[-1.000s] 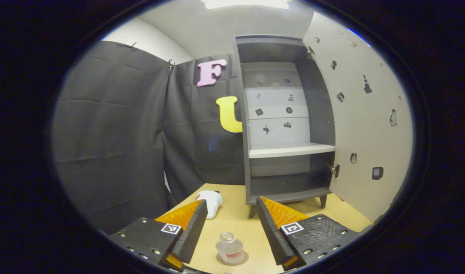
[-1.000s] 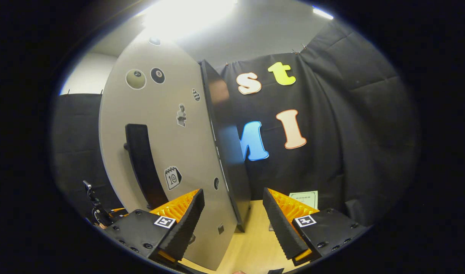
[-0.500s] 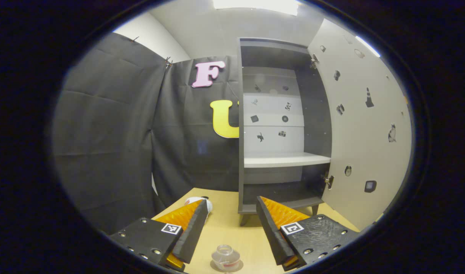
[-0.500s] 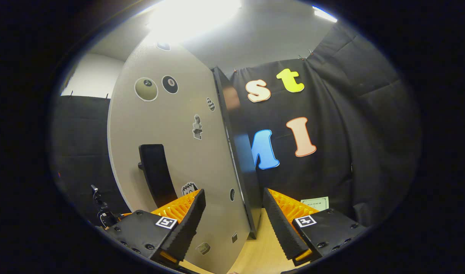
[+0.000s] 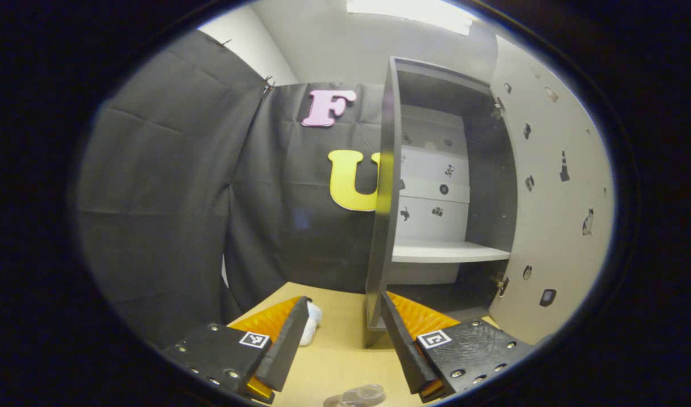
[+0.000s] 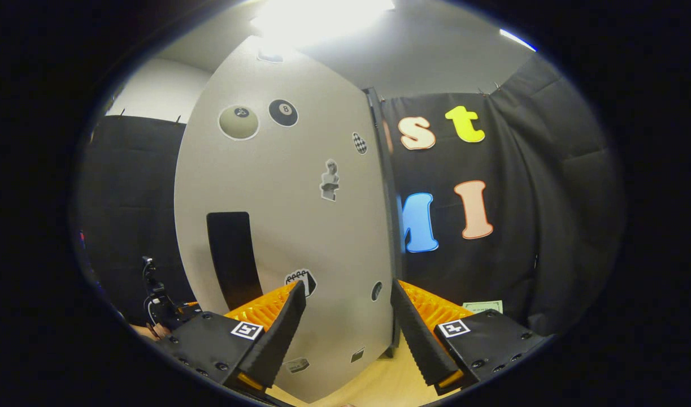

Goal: Open the cabinet door with the right hand, grasp the bottle in the cabinet with the left hand and place it on the coaster, then close the cabinet door with the right hand.

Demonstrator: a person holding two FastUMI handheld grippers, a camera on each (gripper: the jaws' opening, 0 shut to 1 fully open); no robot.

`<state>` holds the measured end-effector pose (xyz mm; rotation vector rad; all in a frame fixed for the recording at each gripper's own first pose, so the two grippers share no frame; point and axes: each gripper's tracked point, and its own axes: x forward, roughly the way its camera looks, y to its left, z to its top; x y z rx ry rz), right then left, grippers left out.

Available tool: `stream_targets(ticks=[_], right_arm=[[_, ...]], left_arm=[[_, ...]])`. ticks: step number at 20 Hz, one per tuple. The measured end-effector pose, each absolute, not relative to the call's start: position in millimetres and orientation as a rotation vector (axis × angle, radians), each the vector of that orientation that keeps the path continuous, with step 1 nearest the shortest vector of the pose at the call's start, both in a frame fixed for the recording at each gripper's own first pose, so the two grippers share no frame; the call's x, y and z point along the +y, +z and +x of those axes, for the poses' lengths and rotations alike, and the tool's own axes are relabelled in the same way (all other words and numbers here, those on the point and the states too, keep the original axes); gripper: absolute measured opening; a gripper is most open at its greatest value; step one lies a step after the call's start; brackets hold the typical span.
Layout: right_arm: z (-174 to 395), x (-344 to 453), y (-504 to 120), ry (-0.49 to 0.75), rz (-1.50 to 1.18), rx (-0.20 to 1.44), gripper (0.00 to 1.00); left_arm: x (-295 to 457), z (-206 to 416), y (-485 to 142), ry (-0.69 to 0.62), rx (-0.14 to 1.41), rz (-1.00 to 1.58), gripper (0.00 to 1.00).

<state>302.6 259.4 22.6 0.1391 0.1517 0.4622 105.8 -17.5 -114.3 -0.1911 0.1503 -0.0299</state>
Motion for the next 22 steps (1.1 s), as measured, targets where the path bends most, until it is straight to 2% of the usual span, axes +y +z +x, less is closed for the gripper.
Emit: stream_targets(ticks=[7, 13, 14, 22], right_arm=[[334, 321, 7, 0.491, 0.116, 0.187, 0.97], [368, 360, -29, 0.441, 0.079, 0.243, 0.96], [375, 367, -36, 0.438, 0.085, 0.255, 0.96], [422, 394, -68, 0.313, 0.114, 0.277, 0.97]], left_arm=[[28, 112, -121, -0.008, 0.148, -0.168, 0.80], [68, 111, -132, 0.021, 0.158, -0.173, 0.77], [74, 111, -133, 0.025, 0.159, -0.174, 0.82], [121, 100, -149, 0.078, 0.179, -0.163, 0.77]])
